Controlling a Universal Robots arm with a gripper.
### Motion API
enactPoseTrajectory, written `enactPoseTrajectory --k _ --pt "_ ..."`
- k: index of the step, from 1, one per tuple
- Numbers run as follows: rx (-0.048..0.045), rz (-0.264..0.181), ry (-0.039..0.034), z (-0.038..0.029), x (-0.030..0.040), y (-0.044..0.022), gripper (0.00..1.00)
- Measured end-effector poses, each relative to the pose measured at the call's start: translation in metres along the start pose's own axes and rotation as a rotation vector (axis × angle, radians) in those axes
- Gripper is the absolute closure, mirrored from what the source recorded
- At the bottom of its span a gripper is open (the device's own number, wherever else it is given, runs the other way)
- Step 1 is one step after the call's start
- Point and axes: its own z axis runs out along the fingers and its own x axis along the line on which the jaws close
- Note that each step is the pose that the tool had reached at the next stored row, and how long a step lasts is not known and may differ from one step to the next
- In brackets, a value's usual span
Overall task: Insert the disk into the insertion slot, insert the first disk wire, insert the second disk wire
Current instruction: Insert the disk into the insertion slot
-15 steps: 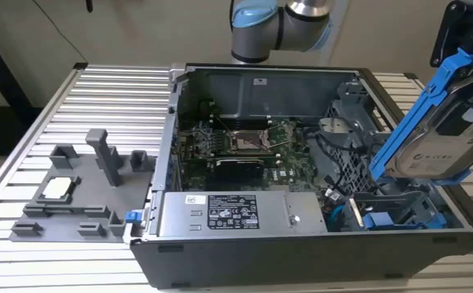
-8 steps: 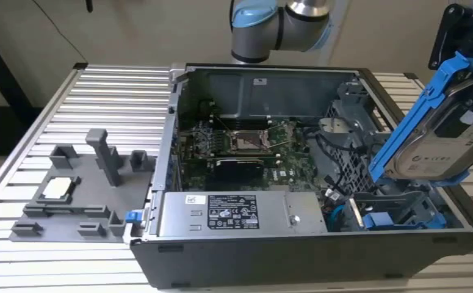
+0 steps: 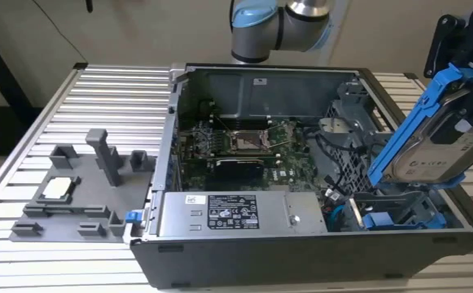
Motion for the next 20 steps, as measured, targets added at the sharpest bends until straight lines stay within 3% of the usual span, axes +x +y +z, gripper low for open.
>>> enactPoseTrajectory --k 3,7,9,20 --pt "0.0102 -0.008 -0.0023 0.0027 -0.0001 -0.0002 0.67" --pt "0.0130 -0.012 -0.0188 0.0062 -0.0002 -0.0002 0.67" --pt "0.0130 -0.015 -0.0237 0.0084 -0.0002 -0.0003 0.67" --pt "0.0130 -0.043 -0.0239 0.0209 -0.0003 -0.0018 0.67"
